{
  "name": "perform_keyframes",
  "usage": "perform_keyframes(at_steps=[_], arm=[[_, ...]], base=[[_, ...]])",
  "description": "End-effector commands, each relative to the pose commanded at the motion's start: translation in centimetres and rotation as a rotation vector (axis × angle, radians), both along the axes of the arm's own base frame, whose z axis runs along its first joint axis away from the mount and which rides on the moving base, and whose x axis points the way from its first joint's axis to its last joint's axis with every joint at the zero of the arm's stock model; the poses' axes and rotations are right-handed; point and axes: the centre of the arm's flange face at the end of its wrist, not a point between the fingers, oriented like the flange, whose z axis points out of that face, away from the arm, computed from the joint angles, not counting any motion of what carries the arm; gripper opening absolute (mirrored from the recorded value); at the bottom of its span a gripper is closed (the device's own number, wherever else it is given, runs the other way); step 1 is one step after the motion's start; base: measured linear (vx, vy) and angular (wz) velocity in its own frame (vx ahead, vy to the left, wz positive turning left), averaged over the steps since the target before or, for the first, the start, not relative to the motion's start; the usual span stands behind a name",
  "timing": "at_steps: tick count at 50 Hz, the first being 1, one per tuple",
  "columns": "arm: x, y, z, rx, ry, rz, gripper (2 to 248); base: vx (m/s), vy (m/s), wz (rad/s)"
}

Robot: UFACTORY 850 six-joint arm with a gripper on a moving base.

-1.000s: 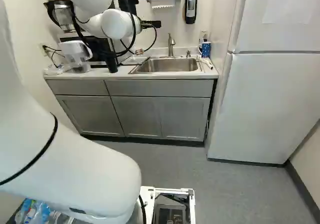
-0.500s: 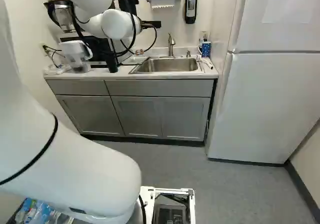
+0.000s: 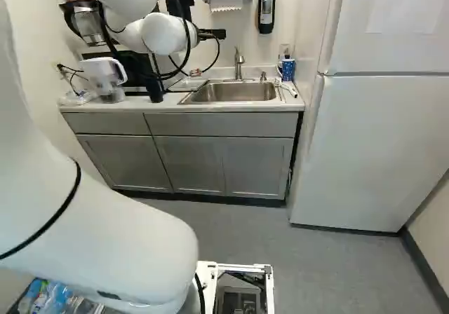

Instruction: Rinse the cup and place it in the tray

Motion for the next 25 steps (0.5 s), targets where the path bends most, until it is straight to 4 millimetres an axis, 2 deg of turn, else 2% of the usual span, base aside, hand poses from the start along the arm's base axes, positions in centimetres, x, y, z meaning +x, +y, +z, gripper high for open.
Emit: perform_keyframes(at_steps=[25], arm=[[0.0, 0.0, 0.0, 0.0, 0.0, 0.0, 247]], base=[[0.078, -0.088, 0.007]])
